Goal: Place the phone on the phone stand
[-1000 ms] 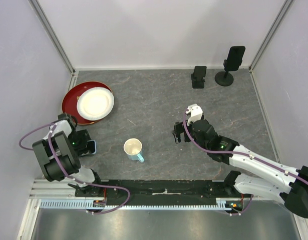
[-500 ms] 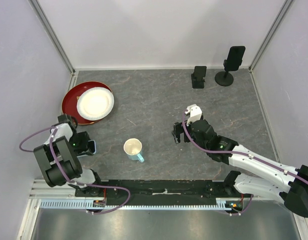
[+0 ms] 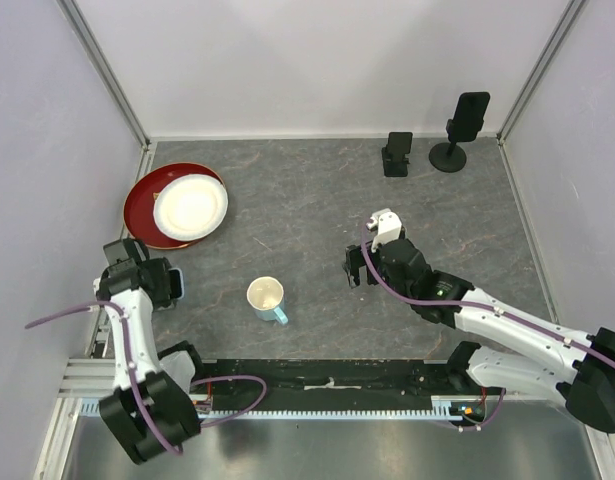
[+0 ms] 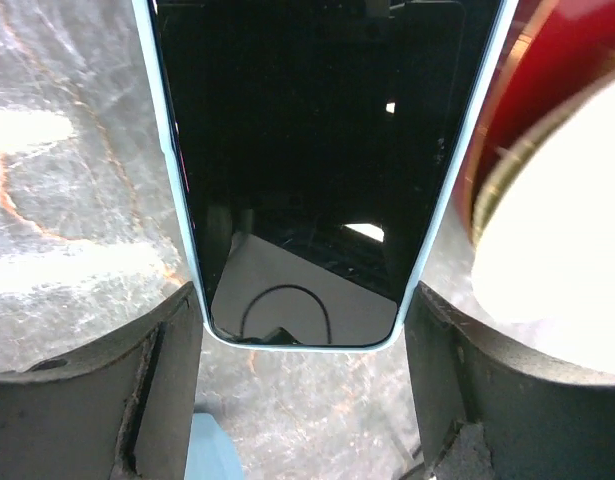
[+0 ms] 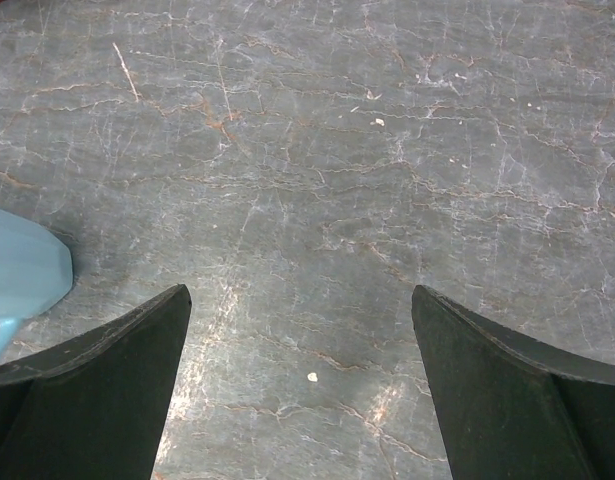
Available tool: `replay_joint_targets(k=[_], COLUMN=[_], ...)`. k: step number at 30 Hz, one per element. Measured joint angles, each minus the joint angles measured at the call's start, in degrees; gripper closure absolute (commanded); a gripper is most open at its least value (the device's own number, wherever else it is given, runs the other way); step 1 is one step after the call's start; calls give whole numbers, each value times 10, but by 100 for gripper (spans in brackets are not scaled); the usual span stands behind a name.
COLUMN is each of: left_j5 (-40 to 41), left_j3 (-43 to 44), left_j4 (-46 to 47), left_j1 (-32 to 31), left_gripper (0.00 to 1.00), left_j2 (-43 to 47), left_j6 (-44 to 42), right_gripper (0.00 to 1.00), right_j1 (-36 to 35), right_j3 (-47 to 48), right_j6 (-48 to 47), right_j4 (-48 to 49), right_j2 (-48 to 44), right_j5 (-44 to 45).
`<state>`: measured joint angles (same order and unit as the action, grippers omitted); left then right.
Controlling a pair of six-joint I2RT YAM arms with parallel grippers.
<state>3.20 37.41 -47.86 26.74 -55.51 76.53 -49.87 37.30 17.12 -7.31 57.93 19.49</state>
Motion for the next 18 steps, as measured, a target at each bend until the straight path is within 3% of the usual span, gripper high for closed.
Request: replay_joint_targets(k=[7,14,18], left_j5=[-64,-173,-212], left_j3=[-15,-9,49], left_j4=[15,70,124], left_j1=[2,-3,-60], left_gripper=[98,98,98], left_j2=[129,125,115], left_j6=[-28,-91,-141], right_gripper=[2,2,2], right_j1=[5,15,29], right_j3=[0,0,0], right_j6=[0,1,3], right_j4=[0,1,5], right_j2=[17,38,47], right_j5=[-4,-21,-45])
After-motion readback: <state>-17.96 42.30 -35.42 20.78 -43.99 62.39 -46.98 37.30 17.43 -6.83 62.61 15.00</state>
